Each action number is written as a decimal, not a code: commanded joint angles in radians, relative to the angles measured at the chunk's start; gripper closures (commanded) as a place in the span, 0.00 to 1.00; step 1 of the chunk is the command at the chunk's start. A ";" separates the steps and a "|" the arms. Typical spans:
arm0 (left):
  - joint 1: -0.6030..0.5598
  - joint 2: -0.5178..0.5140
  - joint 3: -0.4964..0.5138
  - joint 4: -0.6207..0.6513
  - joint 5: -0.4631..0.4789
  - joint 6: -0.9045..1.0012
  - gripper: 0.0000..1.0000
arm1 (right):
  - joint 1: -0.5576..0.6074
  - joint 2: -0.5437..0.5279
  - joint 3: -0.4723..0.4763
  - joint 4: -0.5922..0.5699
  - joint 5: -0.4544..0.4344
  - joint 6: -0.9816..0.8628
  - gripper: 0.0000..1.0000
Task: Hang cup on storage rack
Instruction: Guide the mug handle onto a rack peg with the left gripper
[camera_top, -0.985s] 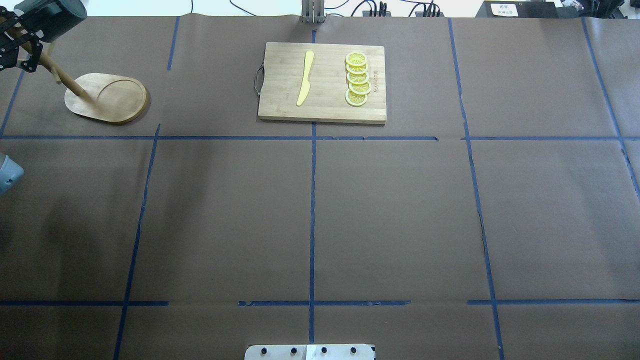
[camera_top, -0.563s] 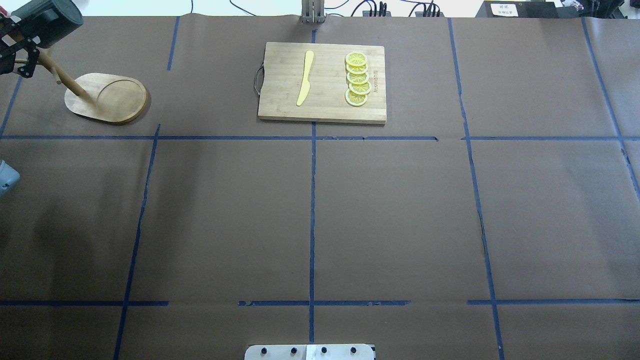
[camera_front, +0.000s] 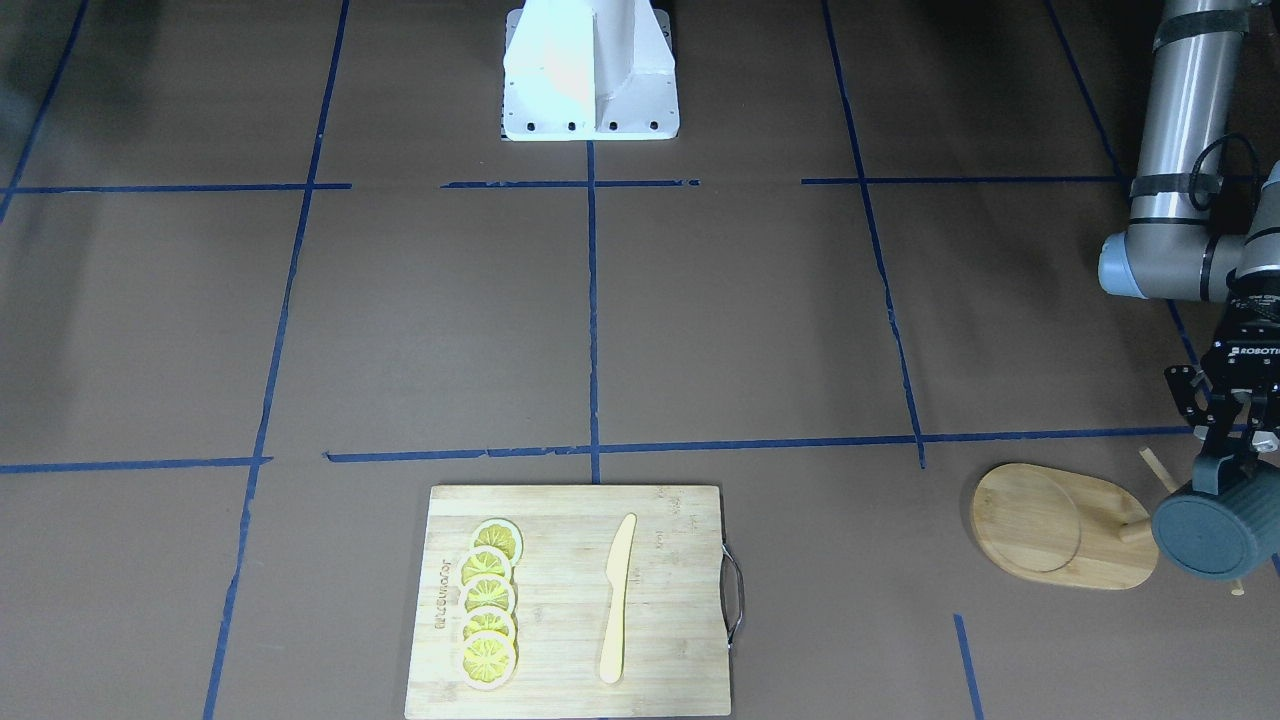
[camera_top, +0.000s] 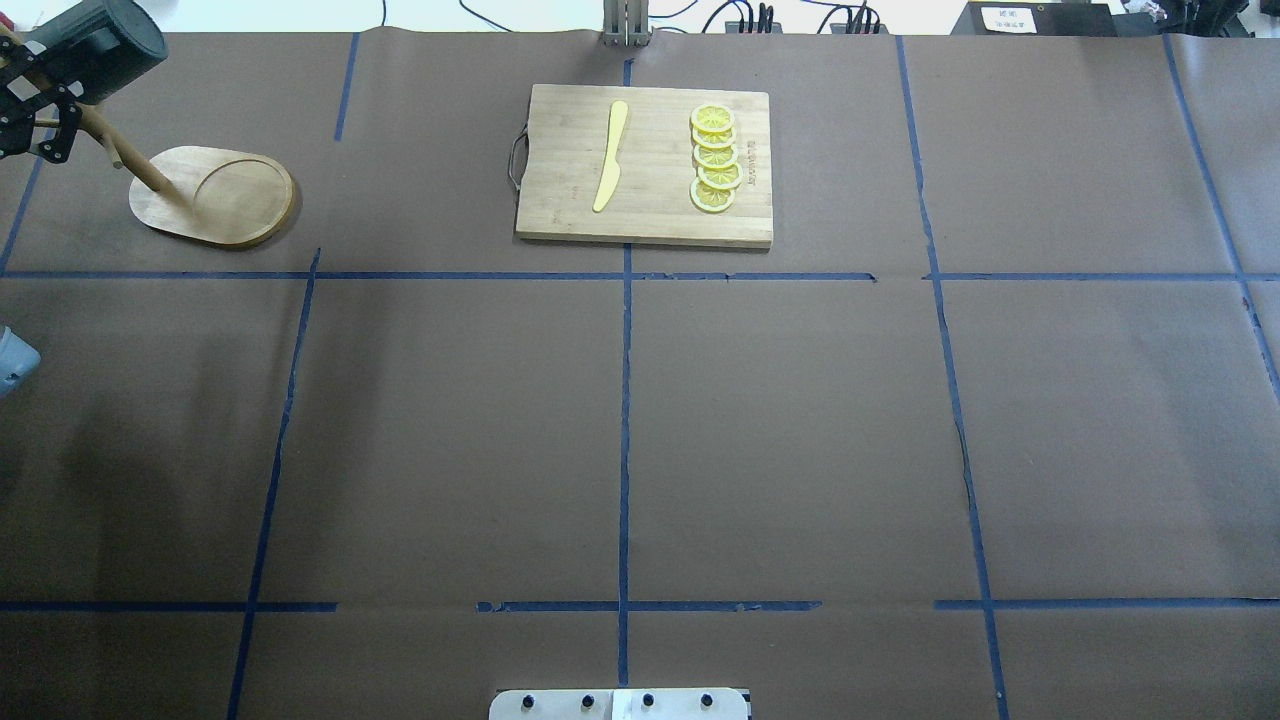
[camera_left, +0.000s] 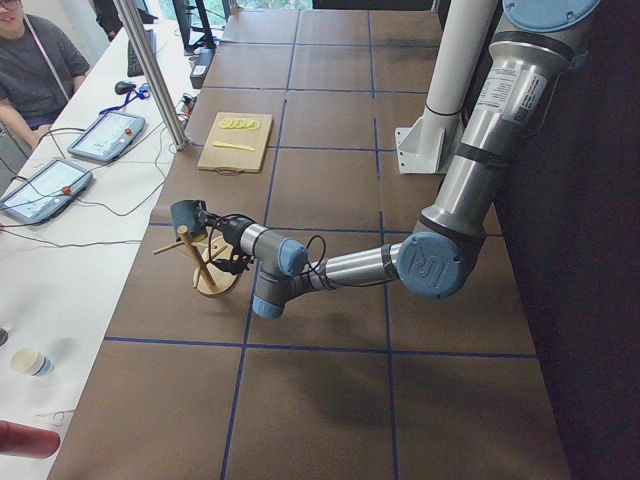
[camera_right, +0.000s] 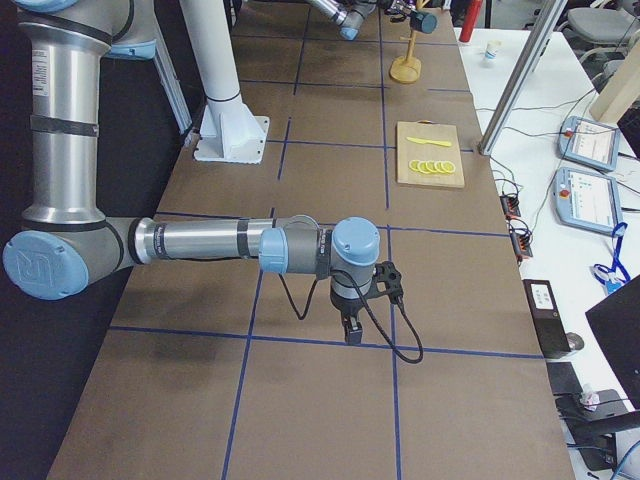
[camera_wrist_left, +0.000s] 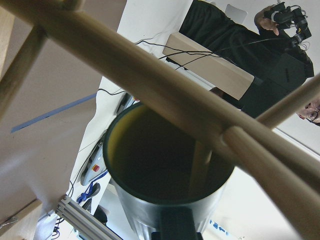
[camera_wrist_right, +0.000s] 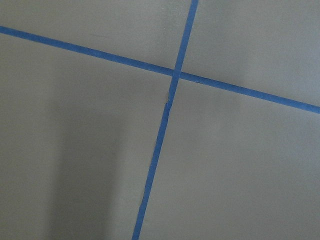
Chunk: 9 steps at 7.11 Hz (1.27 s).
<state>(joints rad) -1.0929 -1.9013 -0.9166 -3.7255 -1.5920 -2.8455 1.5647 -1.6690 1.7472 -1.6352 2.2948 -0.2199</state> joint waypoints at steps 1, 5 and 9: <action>0.001 -0.001 0.002 -0.001 0.001 0.009 0.33 | 0.000 0.000 0.000 0.000 0.000 -0.001 0.00; 0.001 0.033 -0.013 -0.065 -0.003 0.015 0.00 | 0.000 0.002 -0.008 0.000 0.000 0.001 0.00; -0.004 0.228 -0.178 -0.229 -0.002 0.015 0.00 | 0.000 0.002 -0.009 0.000 0.002 0.001 0.00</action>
<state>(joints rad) -1.0964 -1.7534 -1.0051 -3.9330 -1.5939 -2.8306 1.5646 -1.6675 1.7382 -1.6352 2.2956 -0.2205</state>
